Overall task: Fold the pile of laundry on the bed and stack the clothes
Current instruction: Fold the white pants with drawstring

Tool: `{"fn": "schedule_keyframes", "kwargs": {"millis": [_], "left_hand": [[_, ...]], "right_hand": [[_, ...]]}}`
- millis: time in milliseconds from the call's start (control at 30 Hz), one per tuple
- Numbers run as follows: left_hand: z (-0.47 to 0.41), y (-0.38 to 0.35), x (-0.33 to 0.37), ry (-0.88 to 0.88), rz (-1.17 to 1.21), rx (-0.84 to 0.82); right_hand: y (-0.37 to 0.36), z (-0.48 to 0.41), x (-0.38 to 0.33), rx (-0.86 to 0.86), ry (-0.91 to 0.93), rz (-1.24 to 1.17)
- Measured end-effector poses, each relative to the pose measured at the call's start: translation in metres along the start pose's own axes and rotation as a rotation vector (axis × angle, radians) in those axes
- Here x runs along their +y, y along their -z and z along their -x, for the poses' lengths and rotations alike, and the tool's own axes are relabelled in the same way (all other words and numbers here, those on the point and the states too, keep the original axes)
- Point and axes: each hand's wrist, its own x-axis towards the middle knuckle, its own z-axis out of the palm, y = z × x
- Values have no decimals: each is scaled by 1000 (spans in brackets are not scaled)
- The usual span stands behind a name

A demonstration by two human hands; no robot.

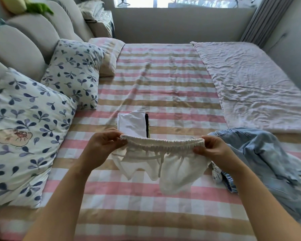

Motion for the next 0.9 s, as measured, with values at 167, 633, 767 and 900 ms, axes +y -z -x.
{"fn": "schedule_keyframes", "kwargs": {"millis": [167, 633, 767, 900], "left_hand": [[3, -20, -14, 128, -130, 61], [63, -133, -5, 172, 27, 423], [69, -147, -2, 162, 105, 452], [68, -147, -4, 162, 144, 406]], "right_hand": [[-12, -1, 16, 190, -117, 14], [-112, 30, 31, 551, 91, 307], [-121, 35, 33, 503, 111, 274], [-122, 35, 37, 461, 116, 217]]}}
